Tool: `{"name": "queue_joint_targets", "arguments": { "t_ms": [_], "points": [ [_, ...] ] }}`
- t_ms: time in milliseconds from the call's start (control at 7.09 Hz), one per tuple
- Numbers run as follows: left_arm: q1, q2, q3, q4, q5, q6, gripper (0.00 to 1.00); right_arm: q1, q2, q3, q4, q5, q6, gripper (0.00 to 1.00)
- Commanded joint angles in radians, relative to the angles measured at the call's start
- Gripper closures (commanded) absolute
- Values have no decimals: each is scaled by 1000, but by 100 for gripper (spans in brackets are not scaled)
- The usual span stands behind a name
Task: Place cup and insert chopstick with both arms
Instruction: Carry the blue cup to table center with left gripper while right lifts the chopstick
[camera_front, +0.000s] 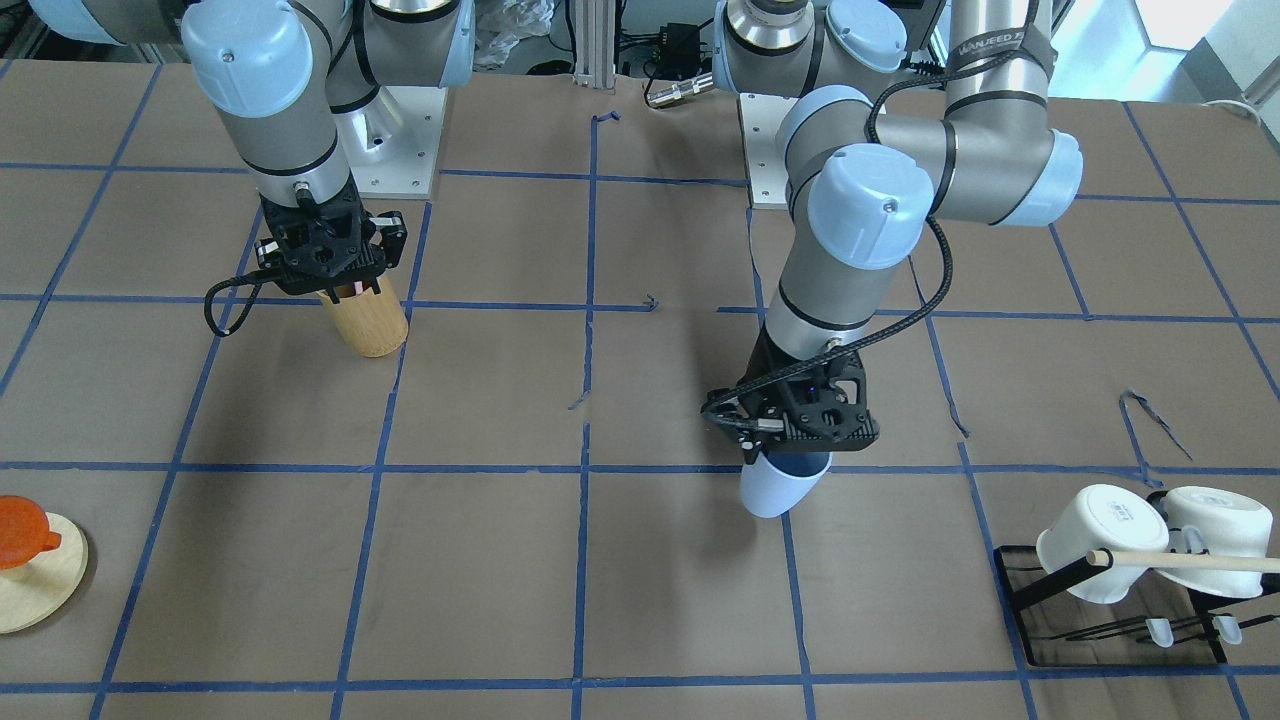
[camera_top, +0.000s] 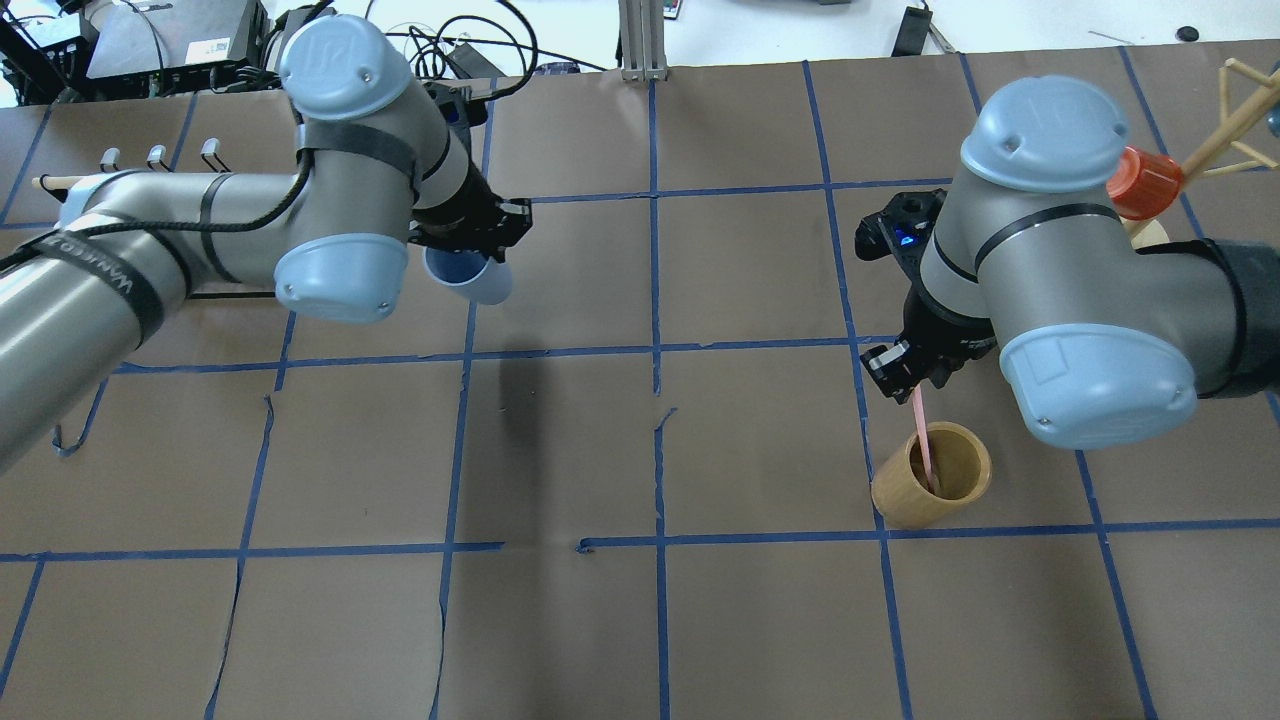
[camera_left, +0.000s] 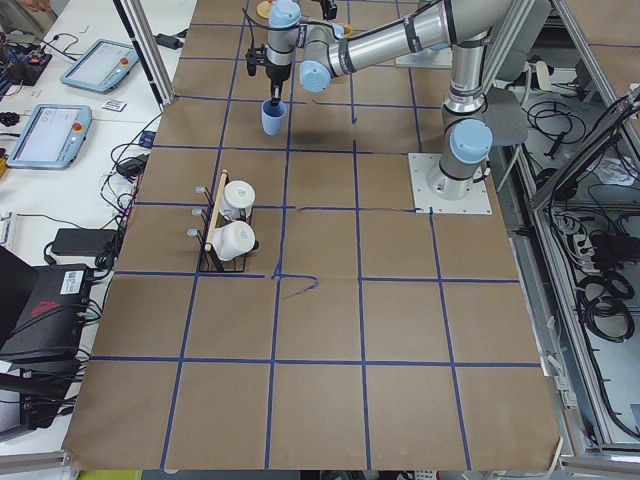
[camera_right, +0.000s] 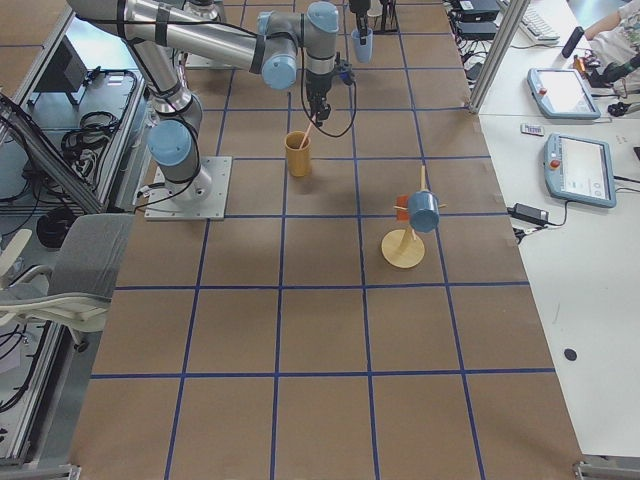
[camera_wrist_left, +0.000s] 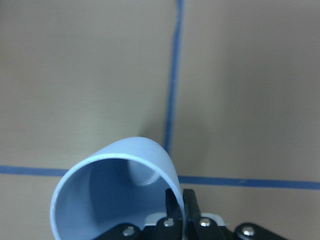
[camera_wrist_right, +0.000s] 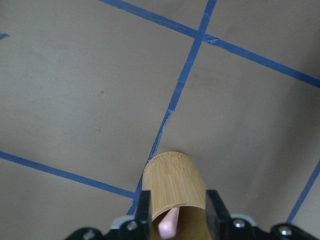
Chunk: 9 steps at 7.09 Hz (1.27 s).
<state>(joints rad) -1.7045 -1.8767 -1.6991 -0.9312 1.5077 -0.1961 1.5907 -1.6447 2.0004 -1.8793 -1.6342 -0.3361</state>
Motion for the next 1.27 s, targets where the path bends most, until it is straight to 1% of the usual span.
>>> {"name": "queue_joint_targets", "arguments": {
  "t_ms": [0, 141, 282, 423, 564, 705, 846, 987, 1128],
  "points": [
    [-120, -160, 200, -14, -17, -66, 100, 0, -6, -3, 2, 1, -6, 99],
    [-157, -230, 266, -32, -18, -97, 100, 0, -7, -6, 2, 1, -7, 100],
    [-199, -275, 300, -76, -17, -98, 100, 2, -10, -12, 2, 2, -6, 100],
    [-222, -301, 303, -87, -17, -100, 100, 2, -15, -23, 6, 16, -4, 100],
    [-237, -314, 303, -86, -11, -88, 100, 2, -23, -107, 99, 28, -4, 100],
    [-236, -315, 306, -75, -12, -98, 1, 2, -17, -261, 249, 49, -6, 100],
    [-236, -290, 317, -87, -14, -106, 0, 2, -4, -407, 338, 78, -3, 100],
    [-222, -260, 331, -134, -9, -103, 0, 2, 26, -502, 373, 94, 3, 100],
    [-198, -193, 332, -241, -4, -88, 0, 2, 72, -575, 365, 118, 9, 100]
  ]
}}
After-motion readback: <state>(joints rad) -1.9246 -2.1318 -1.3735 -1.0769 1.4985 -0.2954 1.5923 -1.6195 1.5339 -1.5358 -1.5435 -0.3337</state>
